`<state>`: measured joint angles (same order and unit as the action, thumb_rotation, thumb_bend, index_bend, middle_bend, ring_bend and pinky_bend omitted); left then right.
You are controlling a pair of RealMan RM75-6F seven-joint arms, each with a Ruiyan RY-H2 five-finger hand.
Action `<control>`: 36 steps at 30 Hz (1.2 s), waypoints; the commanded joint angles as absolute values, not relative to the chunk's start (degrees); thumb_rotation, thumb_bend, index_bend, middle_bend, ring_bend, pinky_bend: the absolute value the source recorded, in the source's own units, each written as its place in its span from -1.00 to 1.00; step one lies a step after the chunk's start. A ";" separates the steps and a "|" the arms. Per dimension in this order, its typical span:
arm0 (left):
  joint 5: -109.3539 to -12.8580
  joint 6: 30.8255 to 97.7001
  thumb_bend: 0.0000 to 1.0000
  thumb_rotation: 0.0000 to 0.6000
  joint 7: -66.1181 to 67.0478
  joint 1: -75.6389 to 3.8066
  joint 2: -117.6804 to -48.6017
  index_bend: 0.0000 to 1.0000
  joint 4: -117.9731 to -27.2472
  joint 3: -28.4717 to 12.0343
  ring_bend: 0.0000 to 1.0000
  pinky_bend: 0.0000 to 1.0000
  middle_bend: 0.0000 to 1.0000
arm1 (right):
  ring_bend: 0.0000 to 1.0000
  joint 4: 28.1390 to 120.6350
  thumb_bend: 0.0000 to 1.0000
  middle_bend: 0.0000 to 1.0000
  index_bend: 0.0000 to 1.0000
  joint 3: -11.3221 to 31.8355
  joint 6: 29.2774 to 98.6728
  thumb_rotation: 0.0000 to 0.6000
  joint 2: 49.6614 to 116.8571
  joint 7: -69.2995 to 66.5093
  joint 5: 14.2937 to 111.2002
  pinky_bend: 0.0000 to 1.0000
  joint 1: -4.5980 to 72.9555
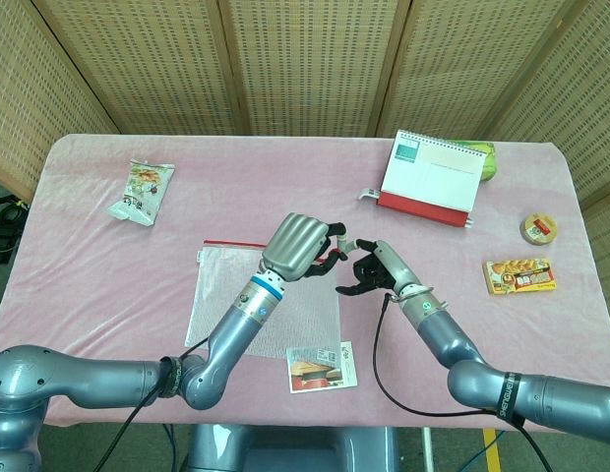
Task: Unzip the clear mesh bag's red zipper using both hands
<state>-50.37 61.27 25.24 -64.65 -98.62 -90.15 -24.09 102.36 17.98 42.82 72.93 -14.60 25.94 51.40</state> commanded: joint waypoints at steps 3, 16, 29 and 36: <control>-50.50 61.49 0.17 1.00 24.91 -64.59 -98.68 0.71 -90.45 -24.04 0.74 1.00 0.89 | 0.73 101.19 -0.85 0.81 -0.11 18.57 43.98 1.00 74.55 -13.67 23.57 1.00 52.47; -51.47 62.08 0.17 1.00 23.35 -63.96 -98.76 0.71 -91.09 -23.64 0.74 1.00 0.89 | 0.75 100.16 -0.50 0.86 0.14 20.70 43.36 1.00 75.59 -13.75 19.76 1.00 52.92; -52.93 61.47 0.17 1.00 20.50 -63.33 -98.80 0.71 -90.82 -23.48 0.74 1.00 0.89 | 0.77 99.93 -0.21 0.90 0.33 20.75 43.00 1.00 76.12 -11.71 18.08 1.00 53.75; -53.26 61.06 0.17 1.00 19.77 -63.16 -98.42 0.71 -91.04 -23.58 0.74 1.00 0.89 | 0.78 99.67 0.04 0.91 0.37 20.89 42.71 1.00 76.62 -11.52 17.81 1.00 53.72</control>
<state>-53.25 61.07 19.77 -63.17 -98.43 -91.03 -23.58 99.68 20.88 42.74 76.60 -11.51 17.82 53.73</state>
